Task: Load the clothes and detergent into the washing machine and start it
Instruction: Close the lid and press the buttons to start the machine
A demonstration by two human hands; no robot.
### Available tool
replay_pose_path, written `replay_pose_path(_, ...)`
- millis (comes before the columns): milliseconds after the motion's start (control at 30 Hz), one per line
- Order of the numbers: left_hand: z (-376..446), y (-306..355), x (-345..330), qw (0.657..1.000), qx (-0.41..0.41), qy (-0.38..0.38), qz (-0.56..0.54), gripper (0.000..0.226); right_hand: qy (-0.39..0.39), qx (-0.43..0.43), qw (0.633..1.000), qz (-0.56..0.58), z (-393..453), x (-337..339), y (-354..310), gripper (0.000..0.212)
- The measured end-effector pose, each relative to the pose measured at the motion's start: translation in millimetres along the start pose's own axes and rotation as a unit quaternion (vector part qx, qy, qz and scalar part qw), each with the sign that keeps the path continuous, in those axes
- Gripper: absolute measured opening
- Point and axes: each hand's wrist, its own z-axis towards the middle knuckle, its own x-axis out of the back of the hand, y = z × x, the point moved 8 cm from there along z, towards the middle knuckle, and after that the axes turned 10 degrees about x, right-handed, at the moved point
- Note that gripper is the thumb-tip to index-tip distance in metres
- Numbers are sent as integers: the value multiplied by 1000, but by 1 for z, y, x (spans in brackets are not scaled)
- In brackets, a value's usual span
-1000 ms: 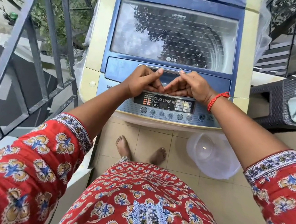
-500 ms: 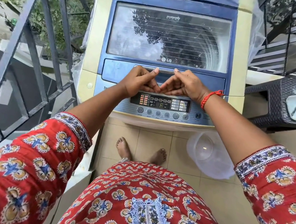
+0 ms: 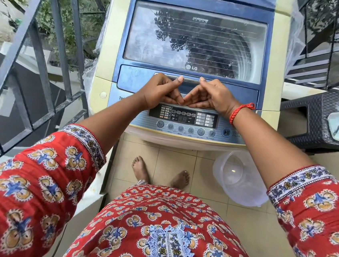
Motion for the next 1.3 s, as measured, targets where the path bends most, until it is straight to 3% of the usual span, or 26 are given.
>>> replay_pose_path(1300,3,-3,1,1000,7,-4,-4,52,23,-20,999,-15,1,1,-2,61)
